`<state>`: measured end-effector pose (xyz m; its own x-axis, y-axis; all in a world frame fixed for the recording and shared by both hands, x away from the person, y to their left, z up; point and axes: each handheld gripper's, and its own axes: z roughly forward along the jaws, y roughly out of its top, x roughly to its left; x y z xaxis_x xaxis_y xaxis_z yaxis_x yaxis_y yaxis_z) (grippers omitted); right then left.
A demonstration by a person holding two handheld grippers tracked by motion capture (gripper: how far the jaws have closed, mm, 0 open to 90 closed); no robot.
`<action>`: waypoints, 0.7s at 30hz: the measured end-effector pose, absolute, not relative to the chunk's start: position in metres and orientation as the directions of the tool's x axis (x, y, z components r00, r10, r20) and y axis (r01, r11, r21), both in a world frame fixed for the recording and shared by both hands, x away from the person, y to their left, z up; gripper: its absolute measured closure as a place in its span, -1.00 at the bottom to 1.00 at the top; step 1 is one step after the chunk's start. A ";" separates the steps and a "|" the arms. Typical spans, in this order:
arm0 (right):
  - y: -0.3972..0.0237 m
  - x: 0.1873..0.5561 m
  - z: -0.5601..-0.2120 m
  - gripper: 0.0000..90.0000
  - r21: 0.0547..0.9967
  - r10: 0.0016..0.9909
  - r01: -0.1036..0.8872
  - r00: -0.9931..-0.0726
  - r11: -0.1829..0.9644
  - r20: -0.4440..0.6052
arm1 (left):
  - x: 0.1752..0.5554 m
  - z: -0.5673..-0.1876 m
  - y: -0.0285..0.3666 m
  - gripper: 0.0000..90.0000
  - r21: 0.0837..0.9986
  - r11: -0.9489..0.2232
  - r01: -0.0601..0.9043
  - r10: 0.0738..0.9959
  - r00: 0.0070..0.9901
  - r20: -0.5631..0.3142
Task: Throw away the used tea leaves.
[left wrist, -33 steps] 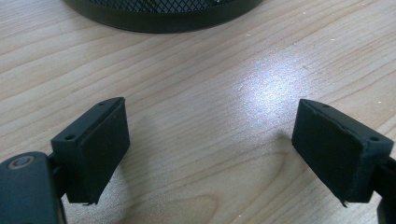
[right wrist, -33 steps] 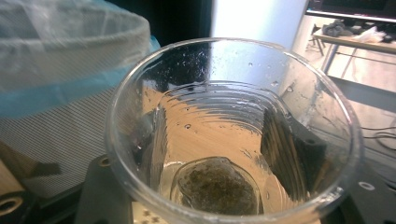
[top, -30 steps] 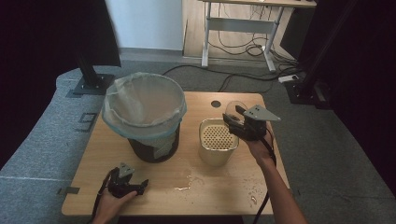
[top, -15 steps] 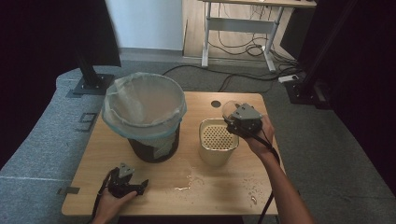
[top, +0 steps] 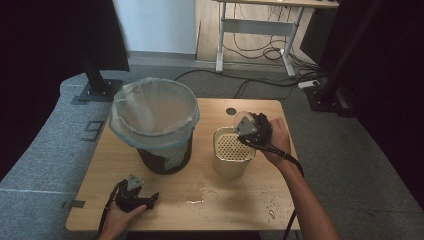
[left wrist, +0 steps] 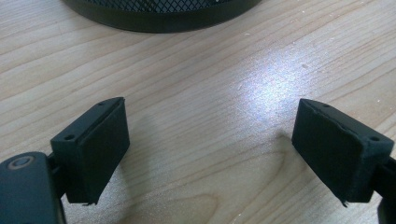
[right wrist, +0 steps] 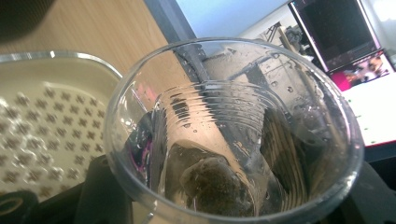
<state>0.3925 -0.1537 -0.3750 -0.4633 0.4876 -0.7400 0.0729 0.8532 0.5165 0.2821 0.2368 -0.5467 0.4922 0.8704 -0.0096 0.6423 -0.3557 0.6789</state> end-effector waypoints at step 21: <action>-0.122 0.392 -0.403 -0.07 -0.070 -0.076 -0.030 -0.348 0.997 -0.934 | 0.282 -0.547 0.237 -0.76 0.679 -0.357 0.641 0.869 0.495 -0.010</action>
